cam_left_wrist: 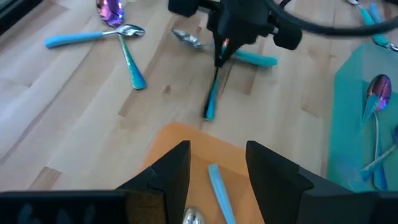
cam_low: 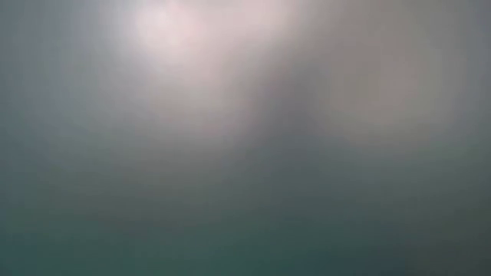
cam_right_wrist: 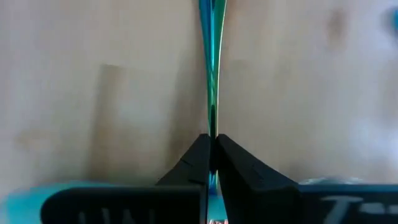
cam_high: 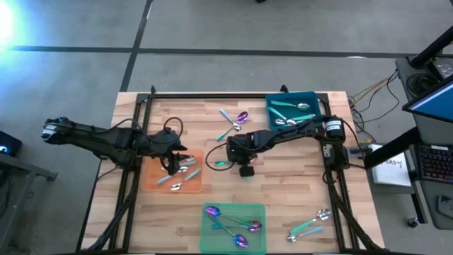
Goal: Sort silverware by color (type)
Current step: Put the bottom purple spoon into the green bin
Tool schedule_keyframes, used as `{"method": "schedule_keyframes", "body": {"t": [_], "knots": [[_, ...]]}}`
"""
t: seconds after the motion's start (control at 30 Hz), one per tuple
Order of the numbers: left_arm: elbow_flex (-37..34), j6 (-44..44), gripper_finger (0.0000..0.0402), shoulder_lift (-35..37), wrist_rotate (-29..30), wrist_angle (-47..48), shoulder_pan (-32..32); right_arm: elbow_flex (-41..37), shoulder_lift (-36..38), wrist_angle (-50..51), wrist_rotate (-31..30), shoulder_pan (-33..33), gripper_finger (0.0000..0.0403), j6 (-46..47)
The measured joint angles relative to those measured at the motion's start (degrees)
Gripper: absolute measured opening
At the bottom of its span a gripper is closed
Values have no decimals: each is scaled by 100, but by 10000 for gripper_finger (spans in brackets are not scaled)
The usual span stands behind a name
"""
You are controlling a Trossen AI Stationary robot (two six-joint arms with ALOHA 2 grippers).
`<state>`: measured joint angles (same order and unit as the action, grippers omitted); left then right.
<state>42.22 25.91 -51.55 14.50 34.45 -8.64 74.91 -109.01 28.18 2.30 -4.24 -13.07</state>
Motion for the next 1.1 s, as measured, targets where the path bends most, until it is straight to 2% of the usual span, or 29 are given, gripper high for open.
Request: {"method": "schedule_keyframes", "body": {"t": [0.27,0.67,0.73,0.83,0.93,1.1], "knots": [[-2,2,139,0,12,-20,0,269,314,-186,-1374,-1,9,-50],[-82,-32,139,0,13,-19,0,313,351,-495,-2919,-1,9,-392],[-134,12,139,0,13,-19,0,315,378,-517,-2854,13,9,-411],[-214,87,139,0,10,-15,0,315,462,-507,-2037,28,9,-333],[-251,120,139,-2,9,-9,0,315,537,-534,-1643,40,9,-123],[-251,129,139,-2,9,-17,0,315,702,-791,-1564,27,9,-1]]}}
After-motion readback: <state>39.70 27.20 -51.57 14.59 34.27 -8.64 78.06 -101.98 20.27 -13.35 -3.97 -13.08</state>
